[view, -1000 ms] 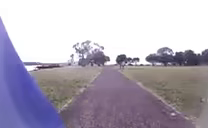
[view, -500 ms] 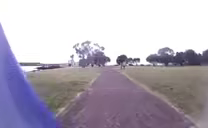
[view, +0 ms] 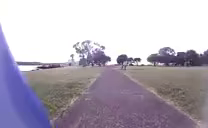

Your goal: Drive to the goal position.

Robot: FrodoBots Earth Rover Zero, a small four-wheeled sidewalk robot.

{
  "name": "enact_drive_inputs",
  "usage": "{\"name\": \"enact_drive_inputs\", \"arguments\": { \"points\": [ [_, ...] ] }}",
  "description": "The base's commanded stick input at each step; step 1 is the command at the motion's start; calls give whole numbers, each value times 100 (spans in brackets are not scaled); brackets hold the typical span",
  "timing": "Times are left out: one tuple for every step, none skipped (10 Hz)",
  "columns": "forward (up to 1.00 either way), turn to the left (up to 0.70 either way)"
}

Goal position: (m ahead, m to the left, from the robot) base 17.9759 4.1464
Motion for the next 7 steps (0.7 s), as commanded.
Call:
{"name": "enact_drive_inputs", "arguments": {
  "points": [
    [70,0],
    [70,0],
    [70,0],
    [70,0],
    [70,0],
    [70,0],
    [70,0]
  ]
}}
